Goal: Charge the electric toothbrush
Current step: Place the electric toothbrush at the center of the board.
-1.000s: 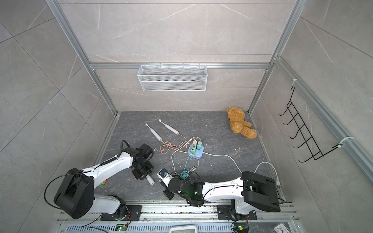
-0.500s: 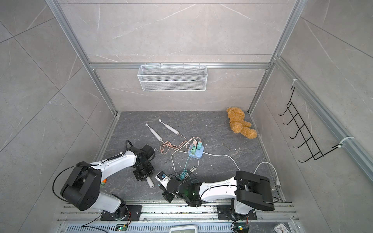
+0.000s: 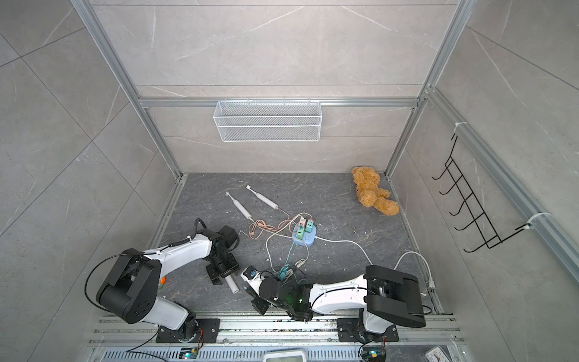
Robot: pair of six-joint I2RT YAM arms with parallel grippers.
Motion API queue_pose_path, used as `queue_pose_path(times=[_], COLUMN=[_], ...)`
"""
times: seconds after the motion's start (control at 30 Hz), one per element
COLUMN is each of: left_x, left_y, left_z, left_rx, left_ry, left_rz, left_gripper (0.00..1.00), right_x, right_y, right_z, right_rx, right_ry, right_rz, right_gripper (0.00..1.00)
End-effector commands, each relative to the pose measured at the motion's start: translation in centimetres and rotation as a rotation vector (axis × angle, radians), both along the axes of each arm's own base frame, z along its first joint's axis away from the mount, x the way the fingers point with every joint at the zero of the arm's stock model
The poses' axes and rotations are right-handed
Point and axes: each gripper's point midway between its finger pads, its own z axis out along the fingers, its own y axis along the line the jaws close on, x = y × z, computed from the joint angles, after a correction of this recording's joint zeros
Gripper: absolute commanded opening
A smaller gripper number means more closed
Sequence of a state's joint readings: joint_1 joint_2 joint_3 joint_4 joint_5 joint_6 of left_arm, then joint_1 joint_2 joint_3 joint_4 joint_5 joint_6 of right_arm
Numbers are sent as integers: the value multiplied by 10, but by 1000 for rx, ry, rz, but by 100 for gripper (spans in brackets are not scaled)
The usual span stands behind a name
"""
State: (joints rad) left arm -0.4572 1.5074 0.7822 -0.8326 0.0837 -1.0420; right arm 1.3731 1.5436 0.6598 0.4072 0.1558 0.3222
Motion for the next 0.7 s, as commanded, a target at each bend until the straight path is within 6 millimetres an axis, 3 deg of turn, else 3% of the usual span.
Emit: queue_pose_path(times=[0.0,0.23,0.67], left_x=[-1,-6,-22], left_y=[11,11,9], left_z=[-3,-24,-46], left_rx=[7,10,-18], left_ry=[-17,15,74], left_rz=[-12,-16,-32], left_gripper=[65,63,12], right_x=[-2,-2,-1], right_y=[1,2,1], right_z=[-7,-6,-7], right_rx=[2,3,9], right_ry=[21,21,31], right_rz=[3,6,-12], right_gripper=[0,0,0])
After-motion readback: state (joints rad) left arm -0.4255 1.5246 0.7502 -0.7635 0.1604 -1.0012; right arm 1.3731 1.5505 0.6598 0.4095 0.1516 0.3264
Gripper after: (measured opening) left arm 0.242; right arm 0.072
